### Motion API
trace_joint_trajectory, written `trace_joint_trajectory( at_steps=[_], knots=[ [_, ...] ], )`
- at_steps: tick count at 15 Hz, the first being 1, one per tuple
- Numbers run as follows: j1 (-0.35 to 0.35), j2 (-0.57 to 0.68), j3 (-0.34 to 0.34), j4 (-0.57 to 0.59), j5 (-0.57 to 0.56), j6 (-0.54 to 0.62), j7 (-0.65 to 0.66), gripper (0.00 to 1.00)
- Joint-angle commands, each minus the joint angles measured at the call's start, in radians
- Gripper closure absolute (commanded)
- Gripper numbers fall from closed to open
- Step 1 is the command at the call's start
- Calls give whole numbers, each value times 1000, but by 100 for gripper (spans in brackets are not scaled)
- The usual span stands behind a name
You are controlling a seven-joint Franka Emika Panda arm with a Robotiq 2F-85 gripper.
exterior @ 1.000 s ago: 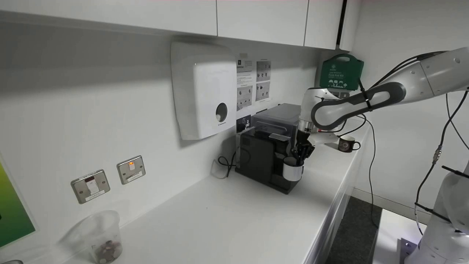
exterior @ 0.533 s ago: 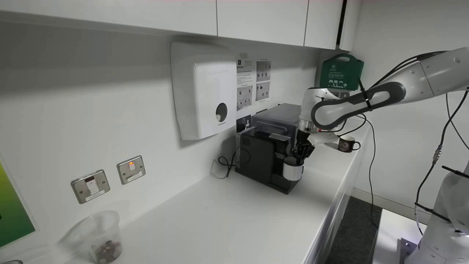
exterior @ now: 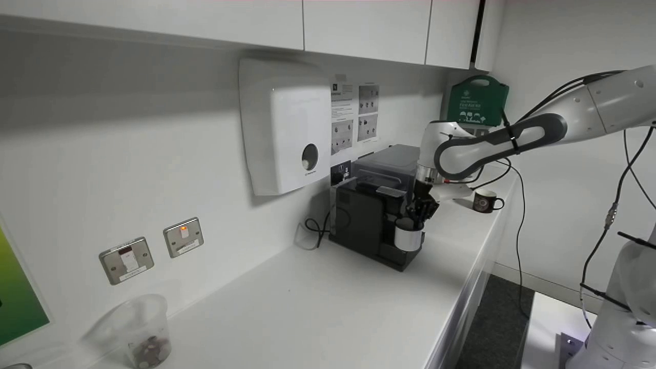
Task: Put the cup on the coffee maker and then remove it and put it back on the table
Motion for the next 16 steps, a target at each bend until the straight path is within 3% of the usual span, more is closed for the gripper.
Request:
trace_joint_trajectory(
  at_steps=[1, 16],
  knots=[
    [2, 27, 2, 64, -13, -58, 5, 98],
    [4, 41, -2, 81, -14, -58, 2, 98]
  ],
)
